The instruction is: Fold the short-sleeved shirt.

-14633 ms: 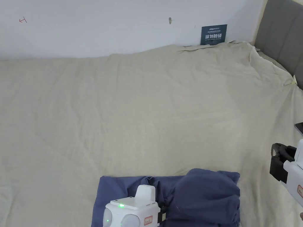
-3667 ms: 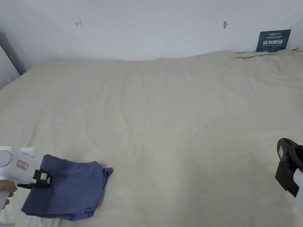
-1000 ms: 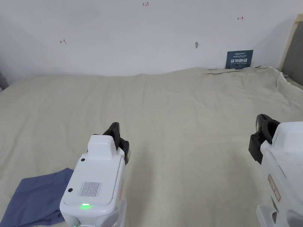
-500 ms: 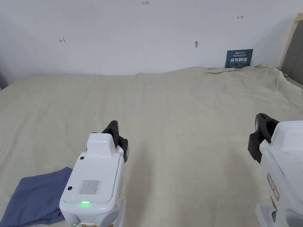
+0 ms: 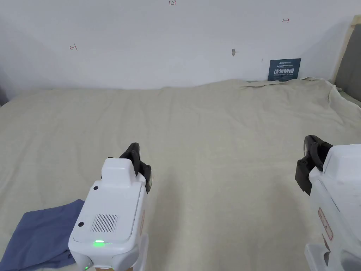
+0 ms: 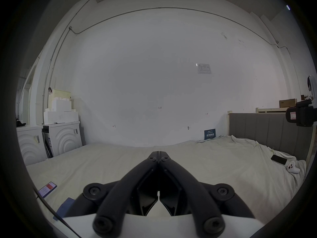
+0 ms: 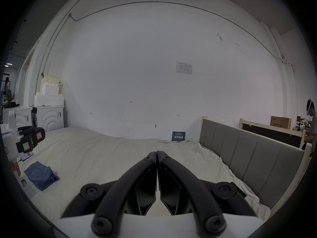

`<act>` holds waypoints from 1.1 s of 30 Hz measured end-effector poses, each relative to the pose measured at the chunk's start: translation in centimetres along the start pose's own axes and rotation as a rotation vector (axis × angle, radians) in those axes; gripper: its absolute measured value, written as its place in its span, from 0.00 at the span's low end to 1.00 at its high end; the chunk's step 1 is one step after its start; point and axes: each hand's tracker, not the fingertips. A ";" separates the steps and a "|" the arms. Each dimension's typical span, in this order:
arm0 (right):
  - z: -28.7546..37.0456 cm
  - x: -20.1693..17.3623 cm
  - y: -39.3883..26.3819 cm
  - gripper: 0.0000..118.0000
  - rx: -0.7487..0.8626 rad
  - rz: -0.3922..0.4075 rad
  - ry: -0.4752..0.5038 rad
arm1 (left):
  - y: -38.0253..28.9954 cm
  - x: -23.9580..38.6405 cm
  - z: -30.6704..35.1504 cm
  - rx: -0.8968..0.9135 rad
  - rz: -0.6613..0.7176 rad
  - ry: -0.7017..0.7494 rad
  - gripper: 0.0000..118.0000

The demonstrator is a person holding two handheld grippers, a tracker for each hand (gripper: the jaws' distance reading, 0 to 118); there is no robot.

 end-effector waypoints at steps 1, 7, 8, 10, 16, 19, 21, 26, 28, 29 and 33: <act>0.0 0.0 0.0 0.00 0.000 0.001 -0.002 | 0.0 -0.1 0.0 0.001 0.003 -0.003 0.00; -0.1 0.0 0.0 0.00 0.001 0.003 -0.003 | 0.1 -0.1 0.0 0.003 0.002 -0.002 0.00; -0.1 -0.1 0.1 0.00 0.001 0.003 -0.002 | 0.1 -0.1 0.0 0.004 0.001 -0.002 0.00; -0.1 -0.1 0.1 0.00 0.001 0.003 -0.001 | 0.0 -0.1 0.0 0.003 0.003 -0.001 0.00; -0.1 -0.2 0.1 0.00 0.000 0.006 0.000 | 0.0 -0.2 0.0 0.004 0.010 0.002 0.00; -0.1 -0.2 0.1 0.00 0.000 0.005 0.001 | 0.0 -0.3 -0.1 0.004 0.010 0.002 0.00; -0.1 -0.2 0.2 0.00 0.000 0.006 0.001 | 0.0 -0.4 -0.1 0.003 0.011 0.001 0.00; -0.1 -0.4 0.2 0.00 0.001 0.007 0.003 | -0.1 -0.5 0.0 0.003 0.008 0.006 0.00; -0.1 -0.4 0.2 0.01 0.000 0.010 0.001 | -0.1 -0.5 0.0 0.006 0.005 0.010 0.00; -0.1 -0.4 0.2 0.05 0.001 0.009 0.000 | -0.2 -0.6 0.1 0.008 0.003 0.013 0.00; 0.0 -0.4 0.3 0.54 0.001 0.003 0.004 | -0.2 -0.7 0.0 0.003 0.000 0.024 0.36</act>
